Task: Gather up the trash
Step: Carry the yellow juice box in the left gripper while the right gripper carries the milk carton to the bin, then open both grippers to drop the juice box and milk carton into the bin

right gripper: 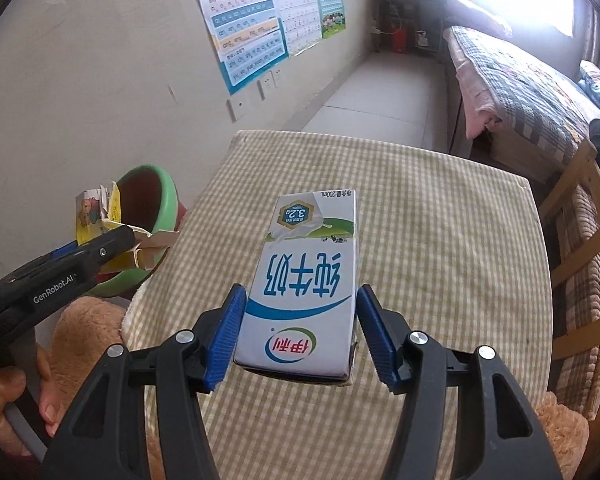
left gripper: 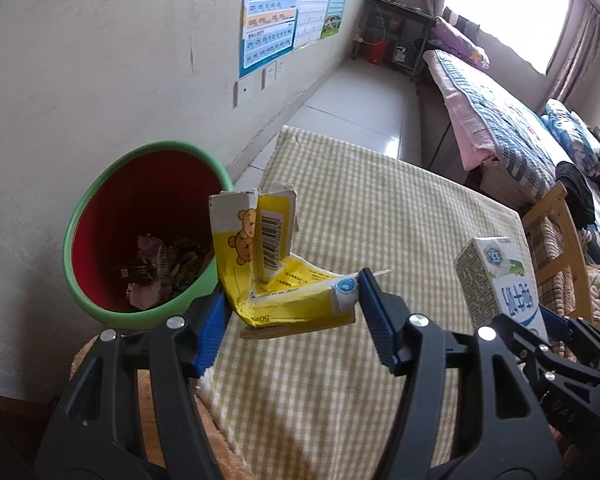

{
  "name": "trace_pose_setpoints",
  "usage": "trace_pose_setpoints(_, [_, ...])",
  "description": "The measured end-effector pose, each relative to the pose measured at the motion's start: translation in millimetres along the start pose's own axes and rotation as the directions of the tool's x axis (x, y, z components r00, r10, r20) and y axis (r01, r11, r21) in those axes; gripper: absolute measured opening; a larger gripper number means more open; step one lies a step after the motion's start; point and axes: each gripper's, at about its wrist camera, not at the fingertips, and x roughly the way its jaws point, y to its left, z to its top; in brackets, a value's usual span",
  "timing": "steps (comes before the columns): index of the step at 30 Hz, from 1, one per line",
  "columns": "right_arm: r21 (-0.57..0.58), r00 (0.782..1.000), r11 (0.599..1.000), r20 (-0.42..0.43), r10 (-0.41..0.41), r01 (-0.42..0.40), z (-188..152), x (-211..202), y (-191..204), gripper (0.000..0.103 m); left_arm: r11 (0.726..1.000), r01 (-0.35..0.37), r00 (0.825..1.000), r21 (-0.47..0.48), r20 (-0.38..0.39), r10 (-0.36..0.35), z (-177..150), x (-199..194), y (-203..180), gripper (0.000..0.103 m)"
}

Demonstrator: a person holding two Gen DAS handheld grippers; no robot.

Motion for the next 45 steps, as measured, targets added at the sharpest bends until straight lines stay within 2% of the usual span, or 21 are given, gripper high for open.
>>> trace_pose_setpoints(7, [-0.033,1.0,0.999,0.014,0.018,-0.017,12.6,1.4,14.2,0.056,0.999,-0.044,0.999,-0.02,0.021,0.044,4.4,-2.7,18.2,0.059])
trace_pose_setpoints(13, [-0.09,0.996,0.992,0.015,0.089,-0.087,31.2,11.0,44.5,0.056,0.993,-0.098,0.994,-0.068,0.044,0.101,13.8,-6.8,52.8,0.059])
trace_pose_setpoints(21, [-0.242,0.98,0.952,0.007,0.196,-0.189,60.3,34.0,115.4,0.056,0.97,-0.181,0.982,-0.164,0.023,0.187,27.1,-1.4,126.6,0.059])
trace_pose_setpoints(24, [-0.272,0.973,0.936,-0.008,0.231,-0.225,70.2,46.9,140.0,0.056,0.964,-0.187,0.981,-0.187,0.013,0.193,29.8,3.2,144.2,0.059])
trace_pose_setpoints(34, [-0.39,0.967,0.885,-0.069,0.245,-0.253,80.4,88.5,196.3,0.056,0.95,-0.213,0.977,-0.227,-0.026,0.212,35.3,24.0,181.0,0.061])
trace_pose_setpoints(36, [-0.385,0.962,0.882,-0.08,0.262,-0.273,83.5,96.1,200.7,0.057,0.946,-0.225,0.974,-0.232,-0.032,0.224,36.1,27.0,183.5,0.063])
trace_pose_setpoints(38, [-0.375,0.96,0.883,-0.093,0.265,-0.281,85.9,100.2,201.5,0.057,0.945,-0.227,0.974,-0.236,-0.032,0.226,37.7,28.0,186.5,0.072])
trace_pose_setpoints(41, [-0.338,0.961,0.9,-0.073,0.268,-0.276,85.1,93.7,191.4,0.059,0.946,-0.224,0.974,-0.234,-0.013,0.227,38.7,22.2,182.8,0.079])
trace_pose_setpoints(42, [-0.316,0.96,0.907,-0.062,0.272,-0.277,84.9,88.6,183.3,0.063,0.949,-0.215,0.976,-0.23,-0.008,0.219,38.5,19.5,179.6,0.08])
trace_pose_setpoints(45, [-0.261,0.967,0.933,0.001,0.256,-0.247,81.3,66.9,152.0,0.067,0.968,-0.159,0.986,-0.194,0.022,0.166,38.4,8.0,157.1,0.087])
